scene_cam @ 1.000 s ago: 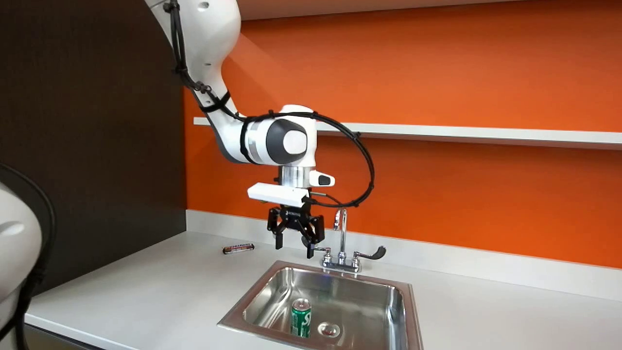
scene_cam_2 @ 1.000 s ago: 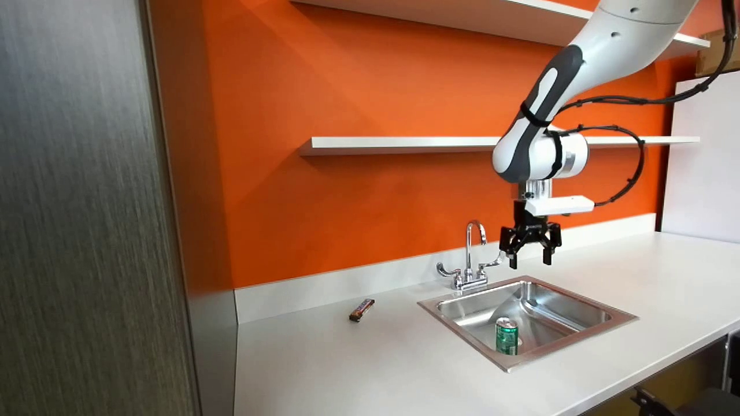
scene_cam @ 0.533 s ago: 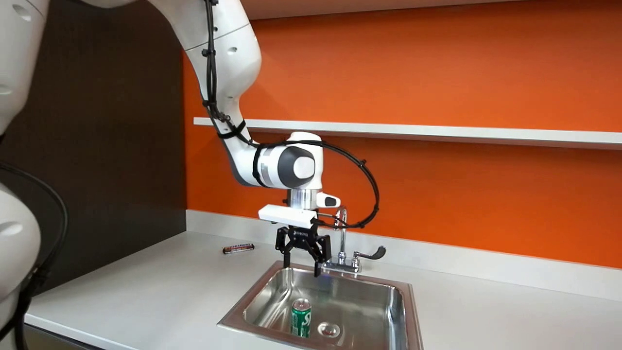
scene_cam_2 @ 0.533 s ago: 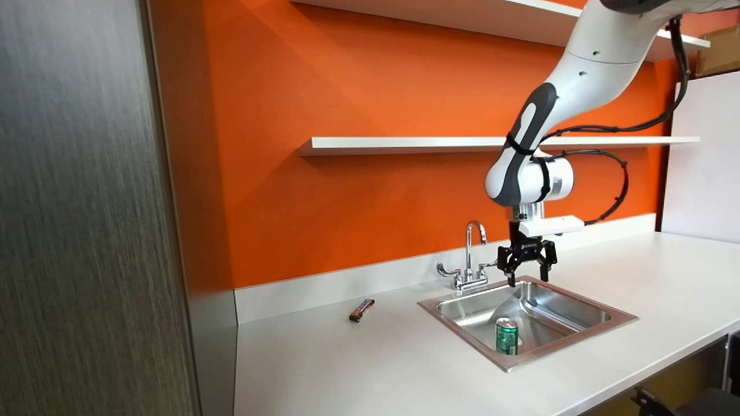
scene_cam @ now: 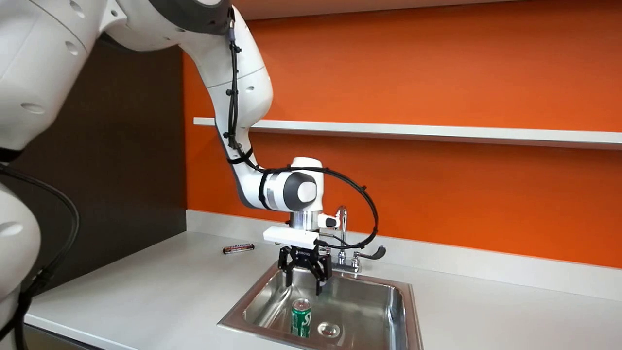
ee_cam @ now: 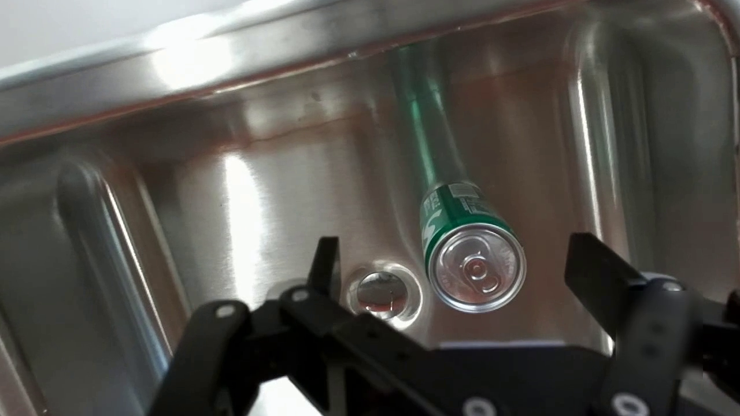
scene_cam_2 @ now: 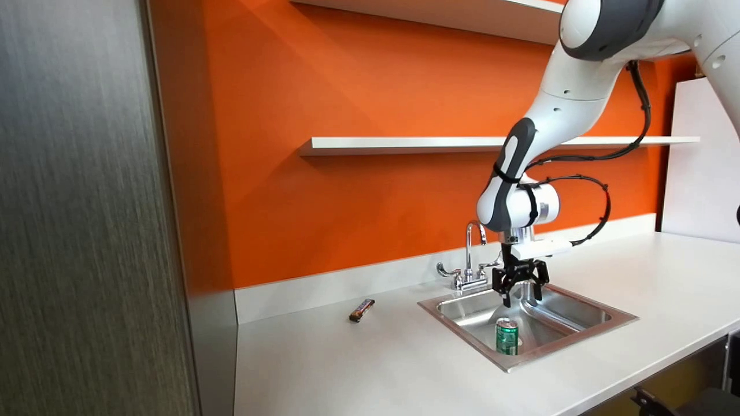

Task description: Move the can on the left

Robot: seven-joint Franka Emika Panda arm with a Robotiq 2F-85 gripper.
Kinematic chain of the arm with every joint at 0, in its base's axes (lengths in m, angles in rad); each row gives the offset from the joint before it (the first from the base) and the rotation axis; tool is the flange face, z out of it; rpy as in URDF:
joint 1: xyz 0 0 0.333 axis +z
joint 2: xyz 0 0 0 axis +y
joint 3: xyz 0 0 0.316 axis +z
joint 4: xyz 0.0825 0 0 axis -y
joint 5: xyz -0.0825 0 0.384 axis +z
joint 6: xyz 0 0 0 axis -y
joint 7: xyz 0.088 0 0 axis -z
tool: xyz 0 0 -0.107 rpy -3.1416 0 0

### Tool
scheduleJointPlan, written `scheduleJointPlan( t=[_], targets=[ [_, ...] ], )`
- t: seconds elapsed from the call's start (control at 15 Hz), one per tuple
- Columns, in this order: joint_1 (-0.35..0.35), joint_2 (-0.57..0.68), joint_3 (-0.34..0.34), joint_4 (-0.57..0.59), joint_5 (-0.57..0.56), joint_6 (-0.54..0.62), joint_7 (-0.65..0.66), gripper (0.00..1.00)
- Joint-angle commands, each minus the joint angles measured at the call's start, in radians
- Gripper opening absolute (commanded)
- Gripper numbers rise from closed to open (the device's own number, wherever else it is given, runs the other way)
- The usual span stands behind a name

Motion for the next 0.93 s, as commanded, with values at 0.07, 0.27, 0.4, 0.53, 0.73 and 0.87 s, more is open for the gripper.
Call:
scheduleJointPlan(
  t=[0.07,0.27,0.4,0.53,0.73,0.87],
  targets=[
    [-0.014,0.097,0.028,0.080,-0.020,0.024,0.016,1.00],
    [-0.009,0.141,0.035,0.111,-0.026,0.034,0.019,1.00],
    [-0.007,0.160,0.037,0.128,-0.029,0.031,0.019,1.00],
    [-0.002,0.180,0.036,0.142,-0.032,0.030,0.022,1.00],
    [0.002,0.205,0.035,0.160,-0.037,0.031,0.022,1.00],
    [0.005,0.221,0.034,0.170,-0.043,0.031,0.023,1.00]
  ],
)
